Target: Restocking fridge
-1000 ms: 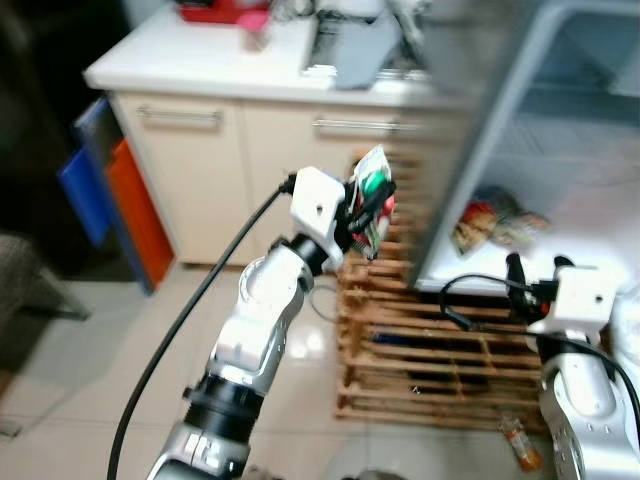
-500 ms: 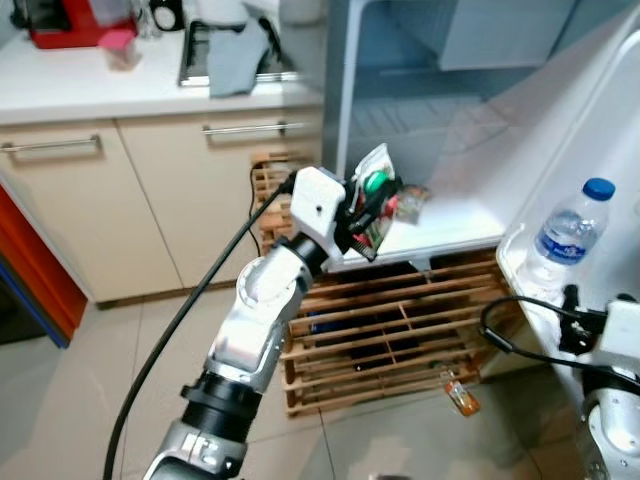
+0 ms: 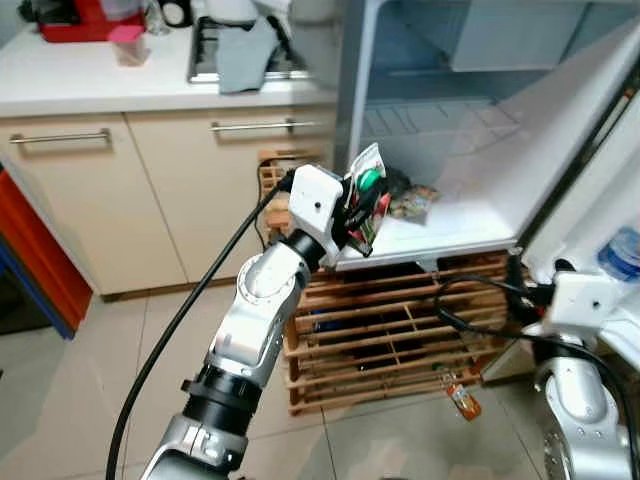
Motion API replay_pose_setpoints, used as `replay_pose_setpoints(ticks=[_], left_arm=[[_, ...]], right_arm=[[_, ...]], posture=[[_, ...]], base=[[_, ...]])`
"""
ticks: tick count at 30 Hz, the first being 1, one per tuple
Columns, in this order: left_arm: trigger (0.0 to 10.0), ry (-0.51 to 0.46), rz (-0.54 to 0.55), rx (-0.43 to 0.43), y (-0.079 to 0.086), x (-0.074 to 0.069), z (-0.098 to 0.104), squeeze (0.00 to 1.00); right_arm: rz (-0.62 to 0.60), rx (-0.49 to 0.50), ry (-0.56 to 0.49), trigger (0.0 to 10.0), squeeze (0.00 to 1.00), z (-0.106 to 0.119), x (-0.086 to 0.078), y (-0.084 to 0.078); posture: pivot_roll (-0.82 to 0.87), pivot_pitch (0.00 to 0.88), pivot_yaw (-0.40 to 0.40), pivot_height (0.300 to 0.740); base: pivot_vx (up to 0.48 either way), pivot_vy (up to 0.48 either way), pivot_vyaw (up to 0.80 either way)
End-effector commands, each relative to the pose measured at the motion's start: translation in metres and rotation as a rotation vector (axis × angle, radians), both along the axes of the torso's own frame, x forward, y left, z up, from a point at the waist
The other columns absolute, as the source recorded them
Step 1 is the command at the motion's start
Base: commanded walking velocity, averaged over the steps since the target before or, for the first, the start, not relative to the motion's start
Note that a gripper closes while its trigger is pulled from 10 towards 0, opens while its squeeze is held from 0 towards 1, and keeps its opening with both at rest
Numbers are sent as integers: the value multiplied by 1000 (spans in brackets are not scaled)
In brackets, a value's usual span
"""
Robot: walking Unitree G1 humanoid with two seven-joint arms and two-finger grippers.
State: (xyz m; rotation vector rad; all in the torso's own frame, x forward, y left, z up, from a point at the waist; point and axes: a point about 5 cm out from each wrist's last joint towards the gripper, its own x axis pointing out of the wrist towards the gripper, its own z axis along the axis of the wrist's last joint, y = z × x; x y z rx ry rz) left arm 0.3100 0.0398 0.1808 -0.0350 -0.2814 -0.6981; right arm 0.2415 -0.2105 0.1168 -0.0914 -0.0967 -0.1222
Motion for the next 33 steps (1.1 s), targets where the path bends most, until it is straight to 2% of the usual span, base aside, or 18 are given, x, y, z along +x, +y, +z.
replay_pose_setpoints(ticks=[1,5,11,23,30,33], left_arm=[[10000,-9,-30,-6,-10,1,5,0],[10000,6,-22,12,-13,2,1,0],[10000,27,0,-12,-10,6,1,0],[10000,12,-12,-5,-15,4,3,0],[10000,-5,0,-31,-14,3,8,0],[10000,-21,34,-44,-11,6,15,0]], right_arm=[[58,23,-20,10000,0,7,4,9],[96,25,-22,10000,0,8,7,15],[110,36,-7,10000,0,5,8,18],[144,44,17,10000,0,1,8,23],[178,35,27,10000,0,0,9,28],[203,22,27,10000,0,0,9,32]], posture=[[-128,0,-4,740],[-130,0,0,740],[-126,0,3,740],[-124,0,16,740],[-116,0,11,740],[-114,0,11,740]], base=[[322,-349,0],[359,-312,0],[393,-271,0],[402,-257,0],[384,-229,702],[0,0,669]])
